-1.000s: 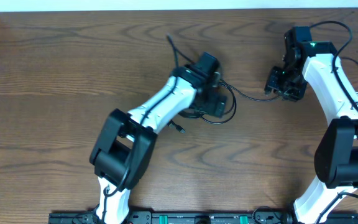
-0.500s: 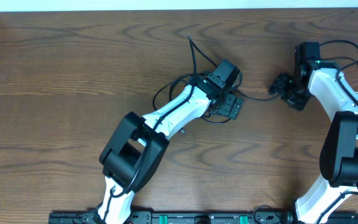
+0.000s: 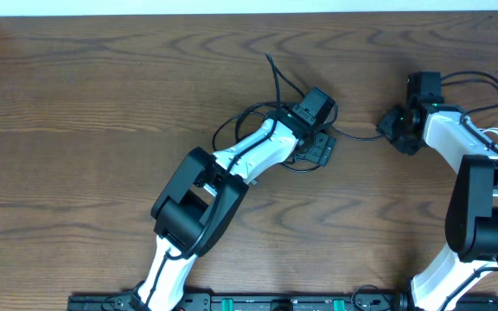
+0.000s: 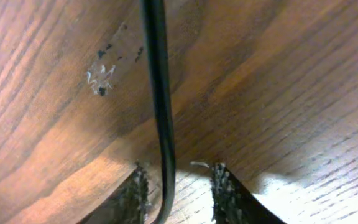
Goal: Untangle cables
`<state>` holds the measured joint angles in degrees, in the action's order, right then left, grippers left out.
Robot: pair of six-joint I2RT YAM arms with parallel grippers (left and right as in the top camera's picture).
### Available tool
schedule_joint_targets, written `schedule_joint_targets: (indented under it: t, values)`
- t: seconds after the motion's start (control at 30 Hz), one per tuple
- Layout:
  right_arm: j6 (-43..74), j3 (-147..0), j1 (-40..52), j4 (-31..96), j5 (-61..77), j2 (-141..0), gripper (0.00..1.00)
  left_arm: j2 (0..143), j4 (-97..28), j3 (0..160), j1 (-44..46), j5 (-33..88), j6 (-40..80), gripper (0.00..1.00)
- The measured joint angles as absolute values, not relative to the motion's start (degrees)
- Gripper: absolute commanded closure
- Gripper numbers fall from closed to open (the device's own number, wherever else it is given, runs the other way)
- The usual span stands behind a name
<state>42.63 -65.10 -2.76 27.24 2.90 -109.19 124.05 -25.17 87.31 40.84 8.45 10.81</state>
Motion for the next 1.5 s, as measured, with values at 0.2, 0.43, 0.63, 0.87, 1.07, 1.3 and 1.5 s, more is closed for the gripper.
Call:
schedule_joint_targets:
  t: [0.2, 0.43, 0.63, 0.87, 1.07, 1.3, 1.5]
  values:
    - [43.3, -64.4, -2.8, 26.3, 3.2, -109.2, 0.99, 125.3, -23.3, 88.5, 40.9, 7.8, 10.4, 0.27]
    - [41.5, -64.4, -2.8, 25.8, 3.4, -109.2, 0.99, 125.5, -25.8, 89.1, 40.9, 7.4, 10.3, 0.27]
    - [38.2, -64.4, -2.8, 25.2, 5.2, -109.3, 0.99, 125.2, -28.3, 89.4, 41.0, 7.4, 10.3, 0.28]
    - [37.2, -64.4, -2.8, 24.9, 5.8, -109.3, 0.99, 125.0, -30.0, 89.4, 41.7, 6.7, 10.3, 0.37]
    - [37.0, -64.3, -2.8, 24.8, 6.0, -109.3, 0.99, 125.1, -30.1, 89.3, 44.1, 2.4, 10.5, 0.39]
    - [36.7, -64.3, -2.8, 24.8, 6.0, -109.3, 0.99, 125.2, -31.3, 89.3, 46.7, -0.1, 10.3, 0.38]
    - [35.9, -64.3, -2.8, 24.8, 6.2, -109.3, 0.99, 125.1, -31.3, 89.3, 46.9, -0.2, 10.3, 0.41]
